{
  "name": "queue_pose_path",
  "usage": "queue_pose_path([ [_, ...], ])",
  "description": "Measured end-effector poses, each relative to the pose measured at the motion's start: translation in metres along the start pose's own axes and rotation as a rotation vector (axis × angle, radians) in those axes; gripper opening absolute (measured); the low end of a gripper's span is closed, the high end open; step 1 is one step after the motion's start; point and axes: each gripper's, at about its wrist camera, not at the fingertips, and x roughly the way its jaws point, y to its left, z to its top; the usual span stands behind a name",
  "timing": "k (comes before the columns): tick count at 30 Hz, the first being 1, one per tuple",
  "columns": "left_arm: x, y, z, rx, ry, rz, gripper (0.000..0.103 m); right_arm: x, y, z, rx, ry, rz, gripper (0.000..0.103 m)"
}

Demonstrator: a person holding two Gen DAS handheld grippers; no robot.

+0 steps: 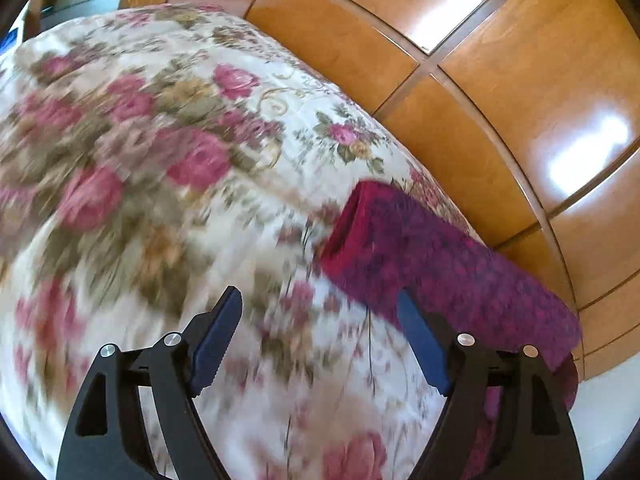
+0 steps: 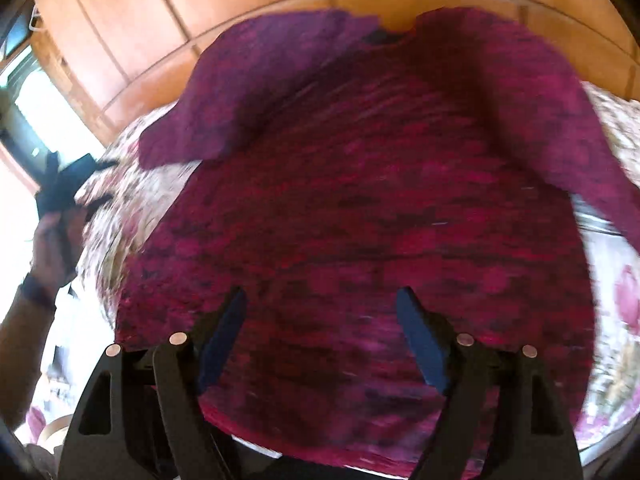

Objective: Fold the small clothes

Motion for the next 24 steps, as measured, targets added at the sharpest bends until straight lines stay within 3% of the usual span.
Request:
queue_pose_path([
  [5, 0.037, -0.016, 0.014, 0.095, 0.021, -0.023, 0.079, 0.013, 0.016, -0.003, -0.010, 0.036, -0.016, 0.081],
  [6, 0.047, -0.020, 0.016, 0.111, 0.037, -0.034, 0.071, 0.015, 0.013, -0.005, -0.009, 0.039, -0.019, 0.082],
  [7, 0.053, -0.027, 0.015, 0.132, 0.054, -0.035, 0.039, 0.017, 0.012, -0.004, -0.007, 0.043, -0.023, 0.082],
  [8, 0.062, -0.034, 0.016, 0.173, 0.073, -0.001, 0.021, 0.019, 0.012, -0.003, -0.006, 0.047, -0.027, 0.082],
  [9, 0.066, -0.038, 0.017, 0.191, 0.074, 0.029, 0.009, 0.023, 0.015, -0.002, -0.006, 0.050, -0.032, 0.082],
  [14, 0.044, -0.029, 0.038, 0.150, -0.020, 0.047, 0.006, 0.032, 0.018, 0.001, -0.005, 0.057, -0.039, 0.085],
  [24, -0.004, 0.035, 0.101, -0.013, -0.175, 0.225, 0.005, 0.042, 0.021, 0.008, -0.020, 0.054, -0.057, 0.091],
])
